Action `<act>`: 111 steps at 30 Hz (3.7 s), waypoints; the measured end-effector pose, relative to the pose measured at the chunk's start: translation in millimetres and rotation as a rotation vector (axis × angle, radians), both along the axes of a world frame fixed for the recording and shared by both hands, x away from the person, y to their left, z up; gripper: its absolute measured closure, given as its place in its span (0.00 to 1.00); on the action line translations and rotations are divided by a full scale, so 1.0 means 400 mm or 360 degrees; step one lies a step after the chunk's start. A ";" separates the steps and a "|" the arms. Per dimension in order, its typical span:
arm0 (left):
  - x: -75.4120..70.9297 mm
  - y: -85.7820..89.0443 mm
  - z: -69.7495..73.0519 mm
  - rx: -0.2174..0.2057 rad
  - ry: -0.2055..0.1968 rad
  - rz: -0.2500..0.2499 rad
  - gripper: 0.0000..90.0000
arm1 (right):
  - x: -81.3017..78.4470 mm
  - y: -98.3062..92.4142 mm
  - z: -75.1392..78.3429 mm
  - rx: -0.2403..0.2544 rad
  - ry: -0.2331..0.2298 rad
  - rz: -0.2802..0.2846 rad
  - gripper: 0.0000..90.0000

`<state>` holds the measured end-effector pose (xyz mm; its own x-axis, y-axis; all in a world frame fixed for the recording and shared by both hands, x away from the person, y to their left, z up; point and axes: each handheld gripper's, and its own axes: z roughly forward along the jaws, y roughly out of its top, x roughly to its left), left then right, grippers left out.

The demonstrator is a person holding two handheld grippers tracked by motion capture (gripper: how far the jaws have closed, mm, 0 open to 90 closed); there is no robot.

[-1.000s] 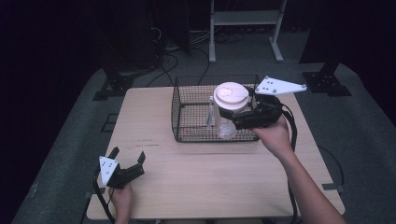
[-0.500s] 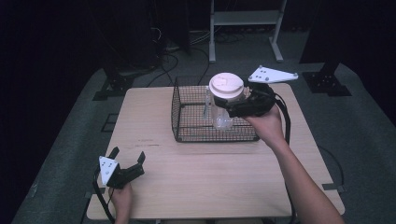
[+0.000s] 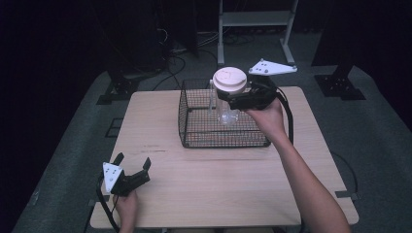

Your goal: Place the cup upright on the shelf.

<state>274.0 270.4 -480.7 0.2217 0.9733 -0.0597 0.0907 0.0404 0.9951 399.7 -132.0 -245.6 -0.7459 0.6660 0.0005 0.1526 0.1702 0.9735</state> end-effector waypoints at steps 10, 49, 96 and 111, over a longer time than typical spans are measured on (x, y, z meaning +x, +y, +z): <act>0.000 0.002 0.000 -0.0002 0.0003 -0.0003 0.00 | 0.069 0.011 -0.035 -0.0002 0.0032 -0.0064 0.04; 0.002 0.006 -0.001 -0.0017 0.0004 0.0002 0.00 | 0.191 -0.004 -0.118 -0.0025 0.0121 -0.0172 0.04; 0.001 0.007 0.000 -0.0019 0.0002 -0.0001 0.00 | 0.253 0.002 -0.250 -0.0047 0.0225 -0.0195 0.04; 0.001 0.007 -0.001 -0.0020 0.0002 -0.0004 0.00 | 0.266 -0.007 -0.301 -0.0057 0.0277 -0.0200 0.04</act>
